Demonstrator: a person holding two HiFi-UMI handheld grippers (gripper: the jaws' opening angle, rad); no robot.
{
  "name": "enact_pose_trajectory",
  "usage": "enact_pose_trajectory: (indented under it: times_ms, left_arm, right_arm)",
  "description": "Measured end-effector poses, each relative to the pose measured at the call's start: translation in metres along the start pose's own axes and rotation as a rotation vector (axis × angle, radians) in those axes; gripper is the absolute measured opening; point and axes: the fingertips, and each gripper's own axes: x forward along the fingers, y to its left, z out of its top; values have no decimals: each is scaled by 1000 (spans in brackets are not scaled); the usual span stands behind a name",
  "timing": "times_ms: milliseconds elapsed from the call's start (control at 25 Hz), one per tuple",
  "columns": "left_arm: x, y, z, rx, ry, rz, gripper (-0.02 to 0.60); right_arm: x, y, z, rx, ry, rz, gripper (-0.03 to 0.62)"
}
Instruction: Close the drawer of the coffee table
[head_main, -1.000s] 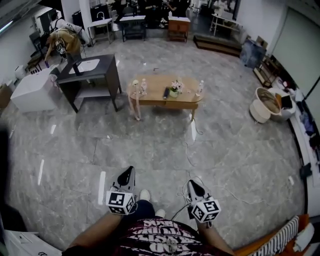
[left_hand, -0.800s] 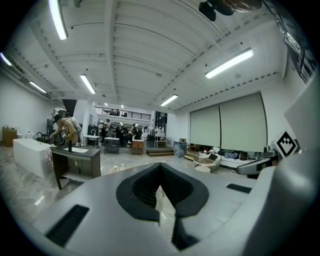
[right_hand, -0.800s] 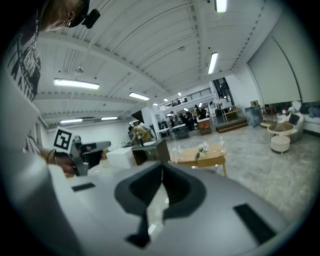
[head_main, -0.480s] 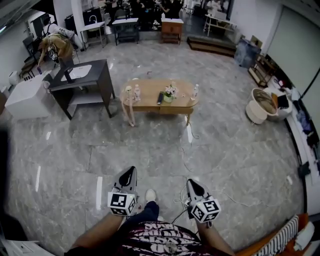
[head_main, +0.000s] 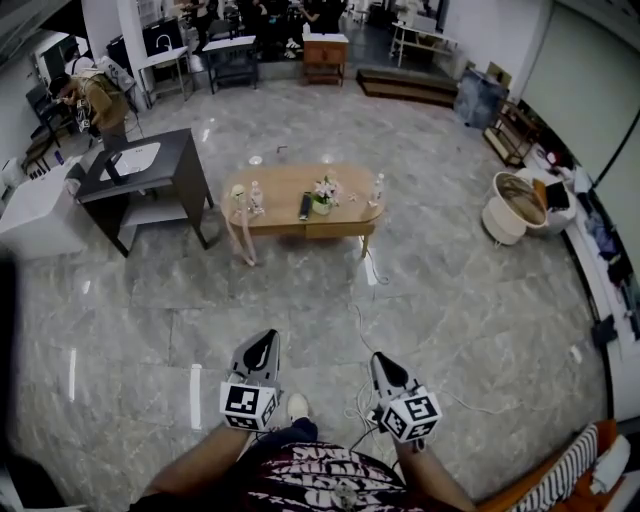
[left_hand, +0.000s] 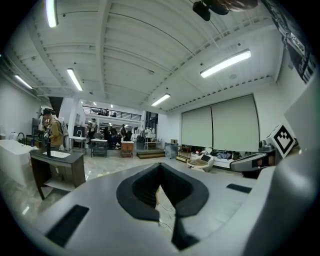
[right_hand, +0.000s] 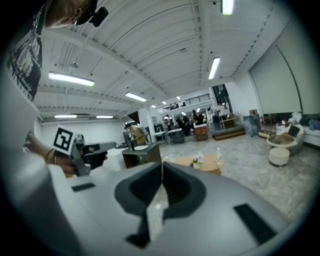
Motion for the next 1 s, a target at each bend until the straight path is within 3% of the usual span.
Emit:
enact_pose_trajectory:
  times_ms: [400, 720, 1000]
  left_arm:
    - [73, 39, 30, 35, -40, -71, 21]
    - [109, 78, 44, 38, -76, -60, 21]
    - [131, 91, 34, 7, -90, -38, 21]
  right_arm:
    - [79, -17, 51, -21, -58, -16, 35]
    - [129, -15, 69, -57, -81, 1, 35]
    - [146, -46, 81, -44, -101, -43, 35]
